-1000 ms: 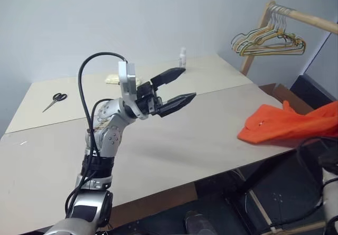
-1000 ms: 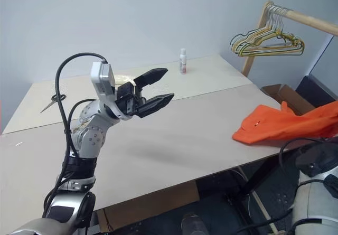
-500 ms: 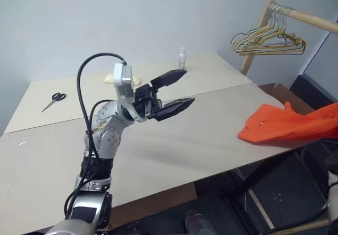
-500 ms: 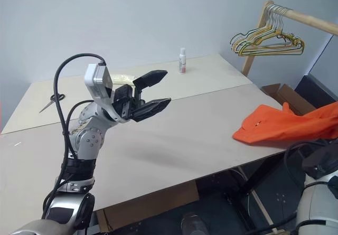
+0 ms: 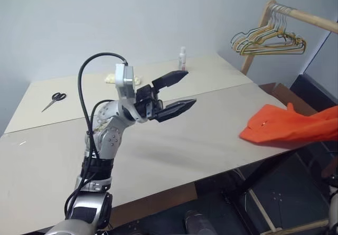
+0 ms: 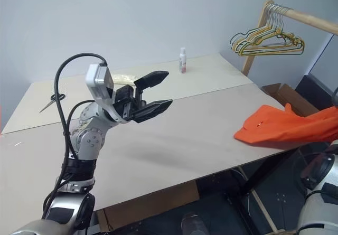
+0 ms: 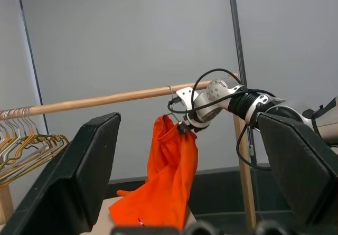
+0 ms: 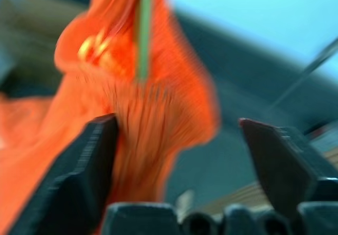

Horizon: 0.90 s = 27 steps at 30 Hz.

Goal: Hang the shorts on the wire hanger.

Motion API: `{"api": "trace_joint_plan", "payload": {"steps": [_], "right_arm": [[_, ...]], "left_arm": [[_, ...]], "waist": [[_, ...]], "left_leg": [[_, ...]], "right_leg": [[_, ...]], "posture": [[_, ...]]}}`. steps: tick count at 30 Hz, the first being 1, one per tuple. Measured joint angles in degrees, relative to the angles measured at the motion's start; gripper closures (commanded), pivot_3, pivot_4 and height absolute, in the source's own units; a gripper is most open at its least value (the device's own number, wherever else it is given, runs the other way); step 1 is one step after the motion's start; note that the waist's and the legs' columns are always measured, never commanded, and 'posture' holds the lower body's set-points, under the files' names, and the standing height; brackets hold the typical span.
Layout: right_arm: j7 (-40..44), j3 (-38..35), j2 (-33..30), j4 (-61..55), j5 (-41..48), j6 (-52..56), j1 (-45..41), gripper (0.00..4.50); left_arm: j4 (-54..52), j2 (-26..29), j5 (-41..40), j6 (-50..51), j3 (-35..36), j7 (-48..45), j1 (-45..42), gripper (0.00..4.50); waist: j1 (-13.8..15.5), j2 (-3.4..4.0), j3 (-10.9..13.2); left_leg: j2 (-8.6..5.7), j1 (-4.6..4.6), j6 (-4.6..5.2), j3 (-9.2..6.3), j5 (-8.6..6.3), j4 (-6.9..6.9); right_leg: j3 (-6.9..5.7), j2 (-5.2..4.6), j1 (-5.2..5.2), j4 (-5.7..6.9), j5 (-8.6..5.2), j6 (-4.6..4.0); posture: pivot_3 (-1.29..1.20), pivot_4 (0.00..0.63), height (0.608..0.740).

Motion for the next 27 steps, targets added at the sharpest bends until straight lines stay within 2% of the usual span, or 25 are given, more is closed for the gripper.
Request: {"api": "trace_joint_plan", "payload": {"steps": [8,13,21,23,27], "right_arm": [[-0.42,9.27,0.22,-11.47,-7.13,-0.16,0.58,0.03],[1.35,12.34,2.4,-15.03,-8.95,-6.3,2.84,0.03],[16.85,18.96,6.77,-21.48,-7.62,-18.41,7.97,0.03],[20.18,19.41,8.0,-23.03,-6.41,-19.72,9.04,0.03],[32.29,21.55,9.55,-28.74,-1.49,-19.71,13.39,0.03]], "left_arm": [[0.83,-0.06,0.02,-0.32,0.01,-0.92,-0.01,0.0],[0.69,0.1,0.02,-0.32,0.1,-0.49,0.3,0.0],[0.78,5.28,3.27,-1.16,1.53,1.7,1.78,0.0],[0.94,7.22,4.57,-1.17,1.75,2.32,1.94,0.0],[3.1,12.02,9.12,-1.17,2.63,4.81,4.4,0.0]], "waist": [[-0.06,0.02,0.01],[0.08,-0.01,0.02],[0.12,-0.02,0.06],[0.32,-0.03,0.06],[0.92,-0.04,0.07]], "left_leg": [[0.02,0.0,0.0,0.01,0.0,0.0],[0.0,-0.01,0.0,0.01,0.0,0.01],[0.04,-0.01,0.01,-0.01,-0.01,0.02],[0.03,-0.04,0.02,-0.04,-0.01,0.02],[0.06,-0.09,0.04,-0.07,-0.02,0.02]], "right_leg": [[0.01,0.01,-0.01,0.0,0.03,0.04],[0.01,-0.01,0.01,-0.03,0.05,0.09],[-0.01,0.02,0.01,-0.03,0.1,0.13],[-0.03,-0.01,-0.01,-0.03,0.1,0.13],[-0.04,-0.01,-0.14,-0.03,0.13,0.09]], "posture": [[-0.16,0.0,0.74],[-0.14,0.0,0.74],[-0.11,0.0,0.74],[-0.09,0.0,0.74],[-0.06,0.0,0.74]]}}
